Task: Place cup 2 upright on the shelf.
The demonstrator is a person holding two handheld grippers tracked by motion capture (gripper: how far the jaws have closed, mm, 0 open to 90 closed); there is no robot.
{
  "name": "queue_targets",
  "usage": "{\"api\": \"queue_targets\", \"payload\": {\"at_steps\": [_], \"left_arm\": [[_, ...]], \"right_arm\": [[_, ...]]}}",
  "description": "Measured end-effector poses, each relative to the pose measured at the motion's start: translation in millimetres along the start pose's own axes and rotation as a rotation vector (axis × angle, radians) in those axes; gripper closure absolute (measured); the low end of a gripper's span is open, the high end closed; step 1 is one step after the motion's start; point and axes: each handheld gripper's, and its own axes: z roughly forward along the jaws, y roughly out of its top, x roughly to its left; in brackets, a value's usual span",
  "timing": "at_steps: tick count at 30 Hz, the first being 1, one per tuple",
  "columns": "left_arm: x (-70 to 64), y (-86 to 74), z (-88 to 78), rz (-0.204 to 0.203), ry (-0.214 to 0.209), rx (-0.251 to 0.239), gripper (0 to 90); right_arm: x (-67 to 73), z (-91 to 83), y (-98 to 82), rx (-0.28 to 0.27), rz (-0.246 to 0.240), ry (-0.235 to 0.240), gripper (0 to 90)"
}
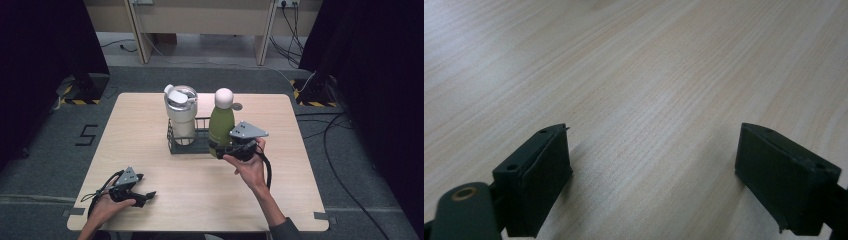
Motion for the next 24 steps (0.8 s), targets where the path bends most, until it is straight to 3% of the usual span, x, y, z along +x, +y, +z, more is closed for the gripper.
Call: {"api": "queue_targets", "payload": {"at_steps": [24], "left_arm": [[0.0,0.0,0.0,0.000,-0.001,-0.002,13.8]], "right_arm": [[-28.8,38.5,24.3,0.017,0.032,-0.045,20.9]]}}
